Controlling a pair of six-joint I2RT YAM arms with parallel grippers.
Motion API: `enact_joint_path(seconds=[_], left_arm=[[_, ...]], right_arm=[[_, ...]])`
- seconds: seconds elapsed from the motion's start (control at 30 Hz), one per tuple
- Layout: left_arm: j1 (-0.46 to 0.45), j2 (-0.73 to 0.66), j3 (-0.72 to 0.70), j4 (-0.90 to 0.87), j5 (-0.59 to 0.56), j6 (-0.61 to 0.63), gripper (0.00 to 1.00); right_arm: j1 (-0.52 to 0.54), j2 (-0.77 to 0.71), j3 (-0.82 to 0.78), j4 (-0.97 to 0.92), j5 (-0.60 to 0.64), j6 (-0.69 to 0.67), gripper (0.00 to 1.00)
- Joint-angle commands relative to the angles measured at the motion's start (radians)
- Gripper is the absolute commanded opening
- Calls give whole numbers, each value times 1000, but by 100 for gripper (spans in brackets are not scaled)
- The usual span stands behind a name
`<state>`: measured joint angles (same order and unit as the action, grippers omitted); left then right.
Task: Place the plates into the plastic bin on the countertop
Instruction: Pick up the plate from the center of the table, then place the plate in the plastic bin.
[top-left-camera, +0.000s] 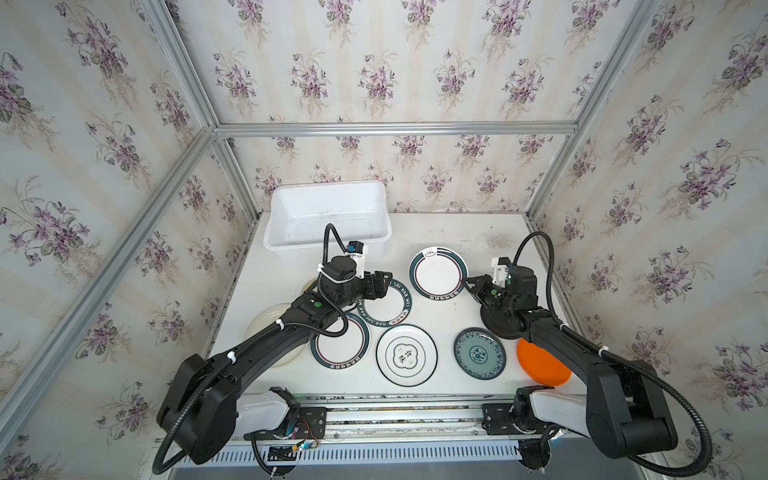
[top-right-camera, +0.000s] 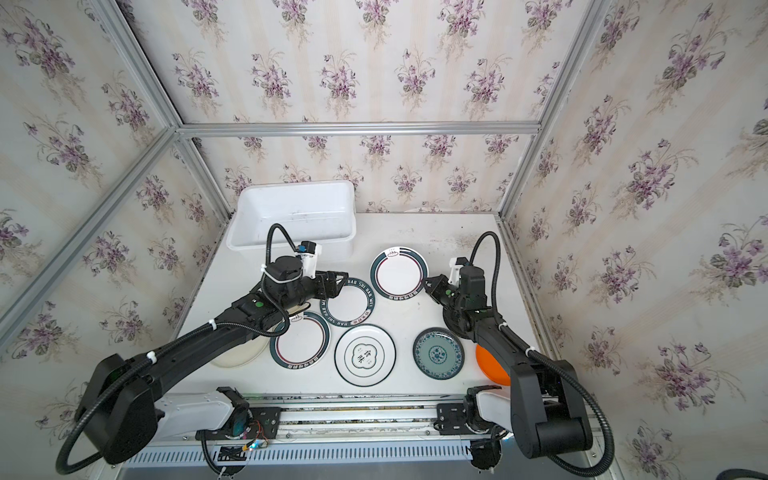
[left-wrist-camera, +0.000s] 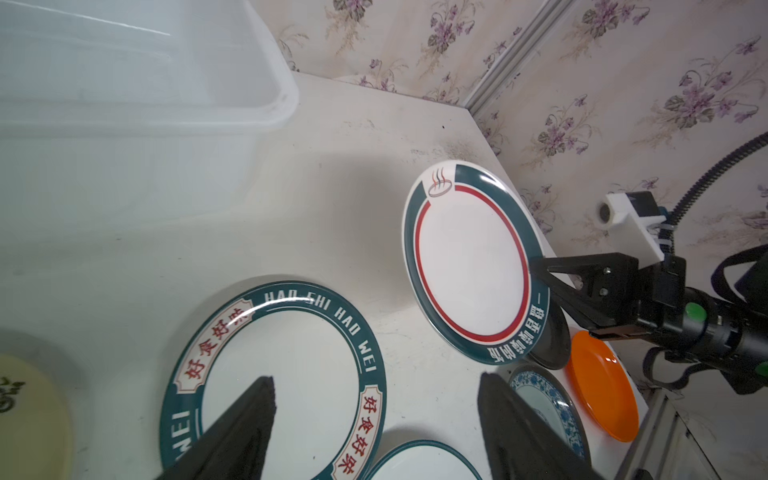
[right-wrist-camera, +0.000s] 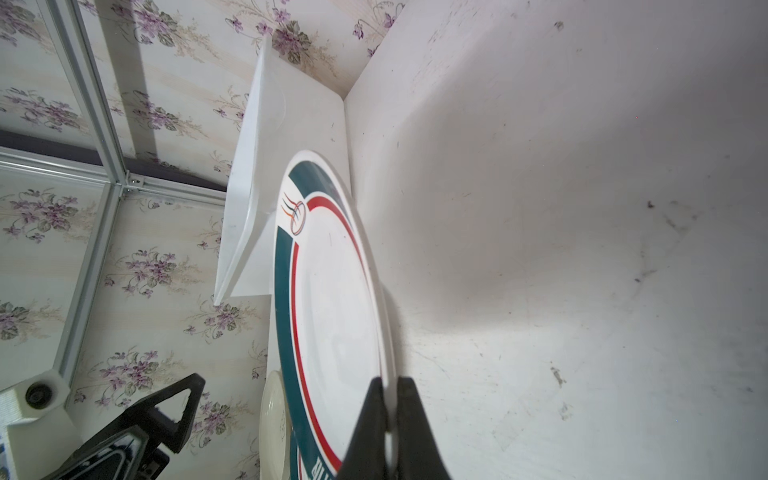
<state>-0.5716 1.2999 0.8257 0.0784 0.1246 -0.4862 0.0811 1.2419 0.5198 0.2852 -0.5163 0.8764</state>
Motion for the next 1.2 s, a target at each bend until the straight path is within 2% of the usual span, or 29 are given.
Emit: enact_joint_path(seconds=[0.0, 0.2, 0.37, 0.73, 0.87, 1.17], left_arm=[[-11, 44, 29, 66, 73, -50, 78], [-35, 111, 64, 82, 71, -57, 77], [-40, 158, 94, 83, 65, -50, 72], [-51, 251, 156, 120, 106, -78, 62], [-51, 291, 193, 127, 162, -93, 48], [-53, 343, 241, 158, 200, -124, 33]], right_arm=[[1, 23, -13, 186, -85, 52, 0], [0, 56, -30, 282, -114, 100, 0], [0, 92, -54, 395, -141, 156, 0], [0, 76, -79, 404, -139, 167, 0], [-1, 58, -86, 387, -135, 163, 0], [0, 28, -99, 363, -137, 152, 0]])
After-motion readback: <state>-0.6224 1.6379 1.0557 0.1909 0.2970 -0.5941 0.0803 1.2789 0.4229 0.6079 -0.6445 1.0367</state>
